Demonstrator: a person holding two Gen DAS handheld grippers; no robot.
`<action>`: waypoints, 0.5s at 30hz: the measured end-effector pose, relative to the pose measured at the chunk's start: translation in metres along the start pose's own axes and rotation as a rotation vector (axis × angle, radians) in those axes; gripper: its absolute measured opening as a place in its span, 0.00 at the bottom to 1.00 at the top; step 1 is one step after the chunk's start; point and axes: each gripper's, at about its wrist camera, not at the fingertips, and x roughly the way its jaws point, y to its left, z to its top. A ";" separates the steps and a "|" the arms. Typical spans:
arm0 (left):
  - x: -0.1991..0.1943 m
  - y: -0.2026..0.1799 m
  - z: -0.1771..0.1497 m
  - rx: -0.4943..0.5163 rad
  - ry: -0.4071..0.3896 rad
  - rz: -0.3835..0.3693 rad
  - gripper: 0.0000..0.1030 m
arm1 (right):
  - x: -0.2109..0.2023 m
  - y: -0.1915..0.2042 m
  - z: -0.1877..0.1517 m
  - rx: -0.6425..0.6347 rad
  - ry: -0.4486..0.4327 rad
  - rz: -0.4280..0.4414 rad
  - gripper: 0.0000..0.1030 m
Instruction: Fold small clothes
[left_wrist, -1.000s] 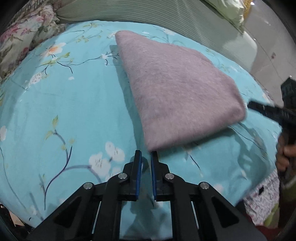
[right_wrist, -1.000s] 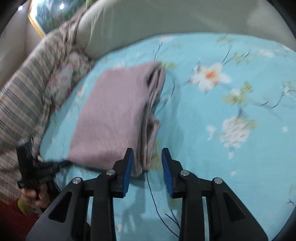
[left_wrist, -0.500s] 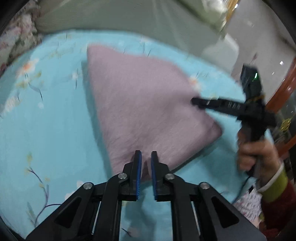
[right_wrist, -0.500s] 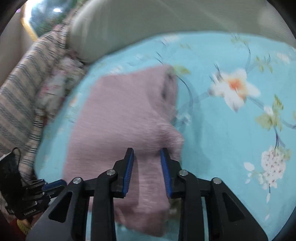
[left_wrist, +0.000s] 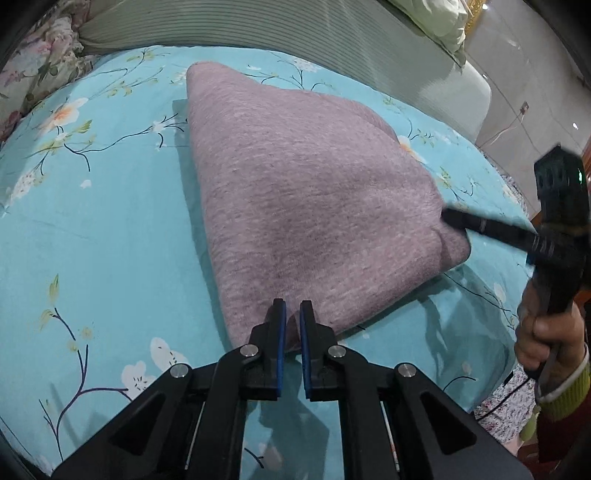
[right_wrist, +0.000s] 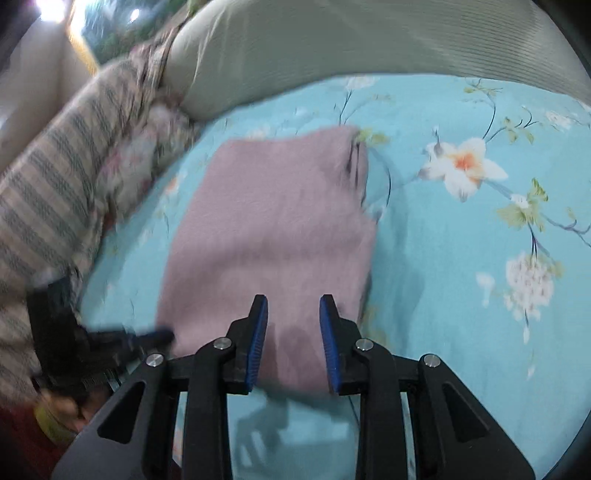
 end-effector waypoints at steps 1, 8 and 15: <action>0.000 -0.002 -0.001 0.005 0.000 0.006 0.07 | 0.008 -0.004 -0.005 -0.004 0.031 -0.037 0.28; -0.002 -0.005 -0.005 -0.001 0.003 0.033 0.07 | 0.018 -0.022 -0.012 0.064 0.041 -0.024 0.28; -0.002 -0.004 -0.003 -0.008 0.023 0.052 0.07 | 0.017 -0.016 -0.011 0.056 0.036 -0.047 0.29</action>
